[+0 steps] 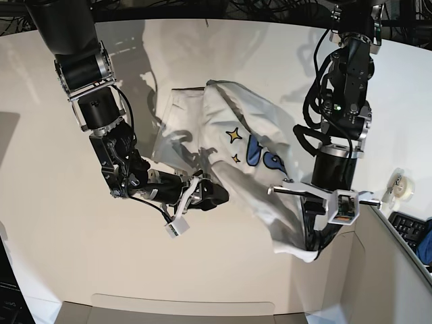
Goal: Layout the t-shirt on the table in an organized manner, then fold the t-shirt properly
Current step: 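Swing the left gripper over the shirt, holding a fabric edge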
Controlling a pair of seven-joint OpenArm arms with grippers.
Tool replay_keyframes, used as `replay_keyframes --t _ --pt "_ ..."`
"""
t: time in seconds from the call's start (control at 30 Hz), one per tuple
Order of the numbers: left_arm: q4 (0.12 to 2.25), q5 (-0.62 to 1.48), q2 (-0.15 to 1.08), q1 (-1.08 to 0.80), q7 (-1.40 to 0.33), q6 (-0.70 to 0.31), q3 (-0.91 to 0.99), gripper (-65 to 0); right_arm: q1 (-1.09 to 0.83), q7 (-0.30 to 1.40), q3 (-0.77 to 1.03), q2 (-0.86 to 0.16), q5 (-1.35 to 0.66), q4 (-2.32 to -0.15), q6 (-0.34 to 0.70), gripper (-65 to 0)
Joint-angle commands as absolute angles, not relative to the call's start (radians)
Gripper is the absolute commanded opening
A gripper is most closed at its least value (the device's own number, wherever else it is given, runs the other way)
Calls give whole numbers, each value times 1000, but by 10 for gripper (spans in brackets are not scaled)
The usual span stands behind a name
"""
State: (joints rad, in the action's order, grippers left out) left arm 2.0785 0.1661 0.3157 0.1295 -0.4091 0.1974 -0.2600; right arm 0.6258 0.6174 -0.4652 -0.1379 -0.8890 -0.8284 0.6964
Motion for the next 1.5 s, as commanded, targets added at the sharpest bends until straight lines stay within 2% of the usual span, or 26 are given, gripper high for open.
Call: replay_keyframes --t 0.0,0.1,0.3,0.47,0.6,0.73,1.0,1.3,1.47 --pt "2095 156 323 151 -415 206 -259 -650 647 593 -460 -139 -912 -869 698 -406" --pt "2095 148 377 185 -561 205 -265 -650 622 593 -460 -170 -914 -938 698 -406" --pt "2095 150 394 410 -831 205 -372 -650 545 593 -380 -219 -914 -1044 698 -406" --pt "2094 148 389 473 -811 205 -522 -650 464 593 -298 -266 -914 -1102 698 -406" --pt "2086 148 311 503 -817 171 -644 -650 398 593 -262 -334 -914 -1144 698 -406" --pt "2069 147 275 509 -817 91 -691 -650 321 593 -226 -387 -914 -1224 698 -406" --pt "2069 139 232 570 -817 84 -766 -650 225 593 -229 -444 -914 -1331 698 -406" --pt "2081 -71 220 521 -805 84 -869 -650 142 710 -225 -444 -909 -1455 698 -406" --pt "2092 -295 116 466 -805 82 -940 -650 119 710 -231 -458 -908 -1469 698 -406"
